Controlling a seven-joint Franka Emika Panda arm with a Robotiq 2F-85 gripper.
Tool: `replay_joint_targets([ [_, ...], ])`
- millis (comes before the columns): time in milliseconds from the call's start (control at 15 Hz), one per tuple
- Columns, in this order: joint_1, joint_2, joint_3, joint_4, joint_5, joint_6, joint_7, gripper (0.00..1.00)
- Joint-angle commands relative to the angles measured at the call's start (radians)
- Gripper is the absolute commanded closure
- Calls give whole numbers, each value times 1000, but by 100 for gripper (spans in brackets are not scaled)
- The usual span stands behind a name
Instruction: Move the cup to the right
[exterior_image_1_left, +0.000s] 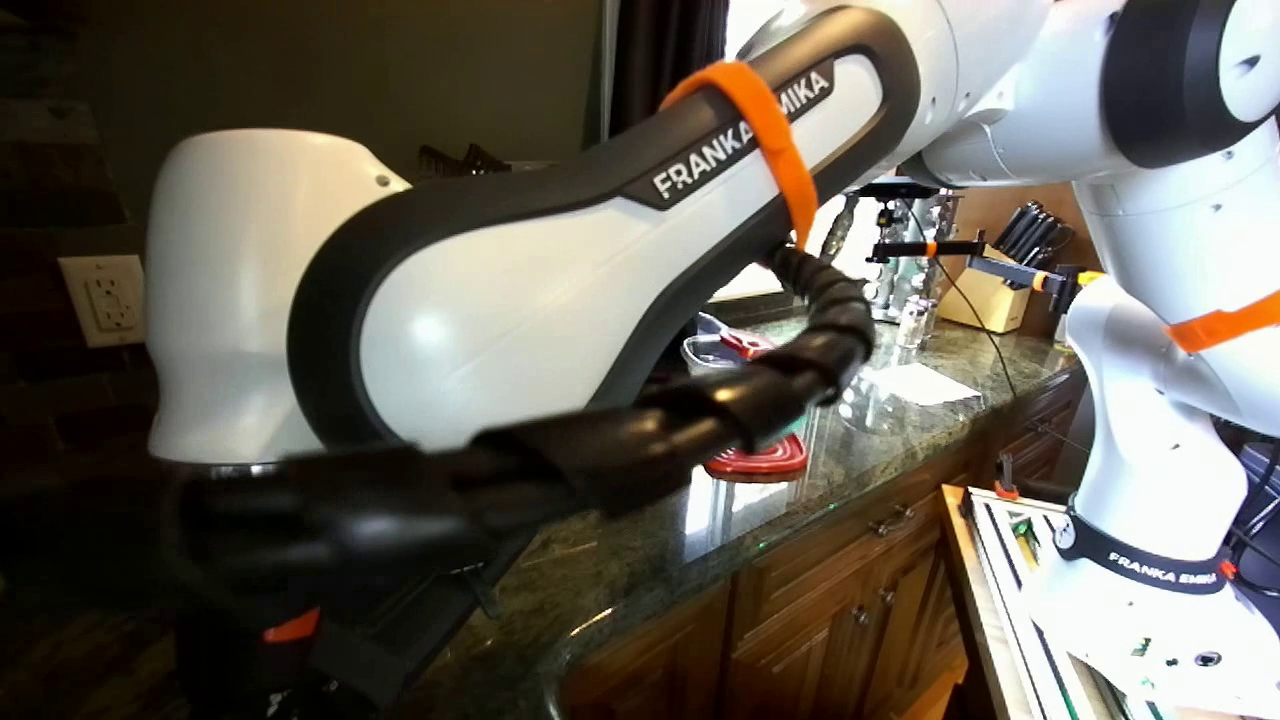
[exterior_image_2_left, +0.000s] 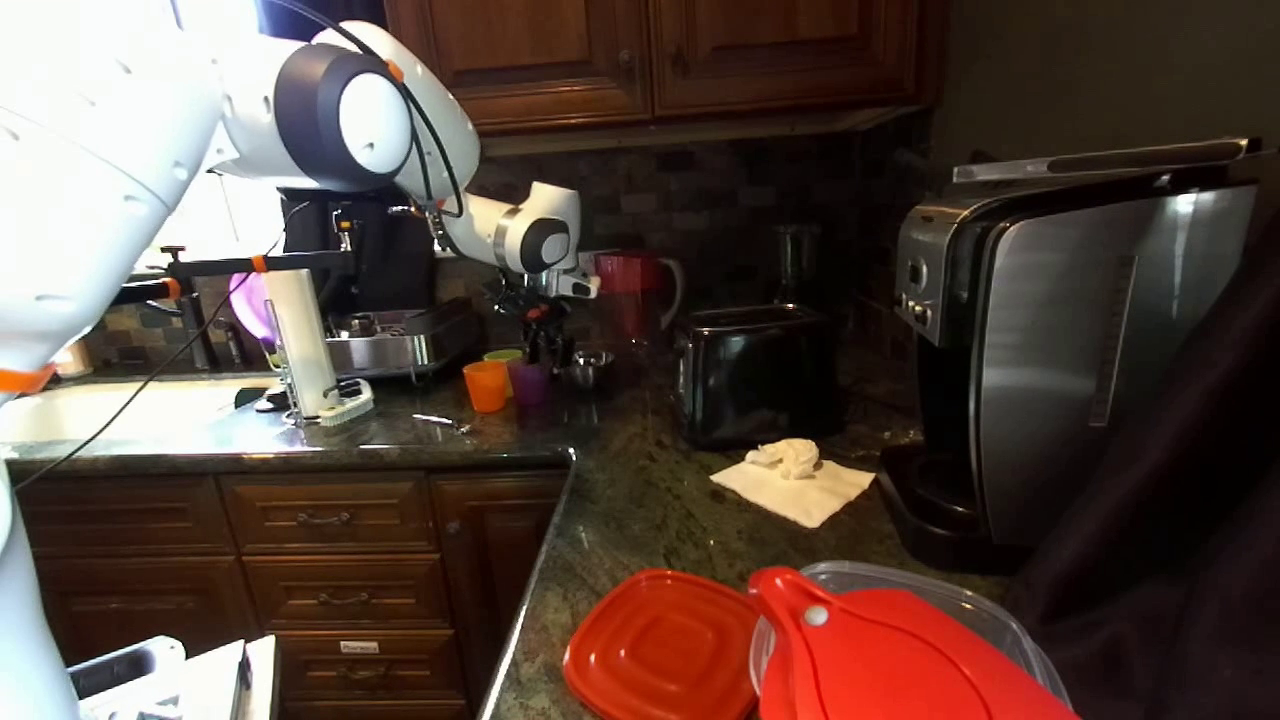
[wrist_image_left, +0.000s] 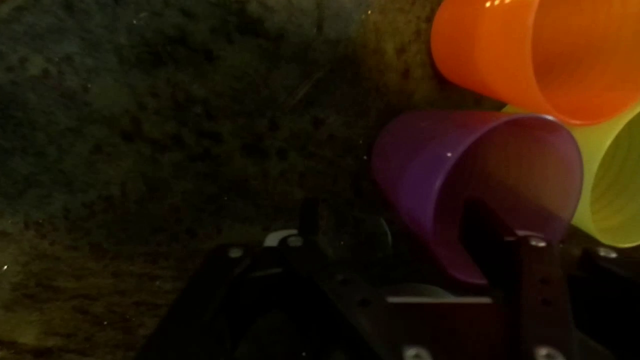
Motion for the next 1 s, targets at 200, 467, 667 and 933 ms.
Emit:
replay_joint_targets([
  [200,15,71,-25,84,-6,-53,18,79],
  [467,38,34,-38,75,-36,-89,41,100],
  [667,76,-31,-71,19,-90,-92,158,99],
  [933,159,-149,-141,-117,-206,7,423,99],
])
